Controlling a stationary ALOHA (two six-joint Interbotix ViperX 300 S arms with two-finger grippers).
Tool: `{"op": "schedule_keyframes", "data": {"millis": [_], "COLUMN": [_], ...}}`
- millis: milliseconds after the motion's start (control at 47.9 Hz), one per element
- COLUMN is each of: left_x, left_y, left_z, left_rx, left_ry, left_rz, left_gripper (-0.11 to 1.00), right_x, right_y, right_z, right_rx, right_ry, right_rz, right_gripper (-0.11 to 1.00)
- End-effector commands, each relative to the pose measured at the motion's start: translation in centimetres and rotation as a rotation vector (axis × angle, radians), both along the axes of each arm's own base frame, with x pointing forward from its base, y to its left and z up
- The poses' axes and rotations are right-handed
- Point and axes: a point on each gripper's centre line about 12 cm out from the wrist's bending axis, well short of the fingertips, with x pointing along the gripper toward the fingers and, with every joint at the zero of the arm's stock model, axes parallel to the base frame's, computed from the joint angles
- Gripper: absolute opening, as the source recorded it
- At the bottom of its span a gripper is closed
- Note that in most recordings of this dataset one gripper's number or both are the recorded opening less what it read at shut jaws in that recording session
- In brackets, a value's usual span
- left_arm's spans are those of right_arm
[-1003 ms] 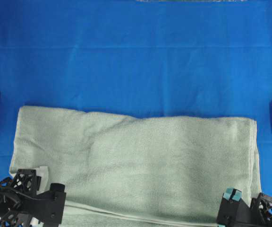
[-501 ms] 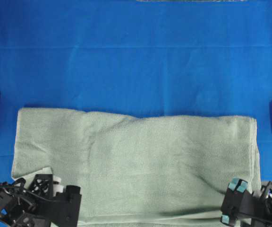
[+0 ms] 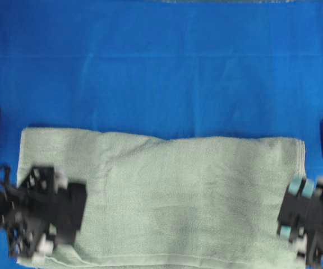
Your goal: Fold a bath towel.
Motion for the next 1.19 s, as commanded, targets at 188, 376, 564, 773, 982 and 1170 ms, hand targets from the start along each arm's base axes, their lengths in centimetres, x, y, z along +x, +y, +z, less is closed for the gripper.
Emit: {"op": "schedule_keyframes", "data": {"millis": [188,376,564,773,982,1170], "left_x": [-2.3,-2.9,-3.6,-5.0,-5.4,-4.9], "left_y": [7.0,8.3,10.0,12.7,14.0,13.9], "left_z": [-0.2,-1.5,-3.7,-8.3,-11.1,-11.2], "left_rx": [0.064,0.092,0.153,0.178,0.139,0.123], "left_ry": [-0.036,0.000,0.056,0.113,0.094,0.097], "left_rz": [0.141,0.170,0.195,0.253,0.303,0.324], "left_gripper": [0.75,0.75,0.75,0.75,0.75,0.72], "right_x": [-1.0,-1.1,-0.2,-0.3,-0.6,-0.6], "right_y": [-7.6,-10.9,-12.3,-13.7,-14.1,-14.2], "right_z": [-0.3,-1.9,-3.4,-7.6,-10.7,-11.0], "right_rx": [-0.060,-0.060,-0.050,-0.031,0.015,0.017], "right_ry": [-0.016,-0.011,-0.030,0.006,0.000,0.012], "right_rz": [-0.108,-0.117,-0.093,-0.109,-0.118,-0.129], "right_gripper": [0.59,0.59,0.59,0.59,0.59,0.57]}}
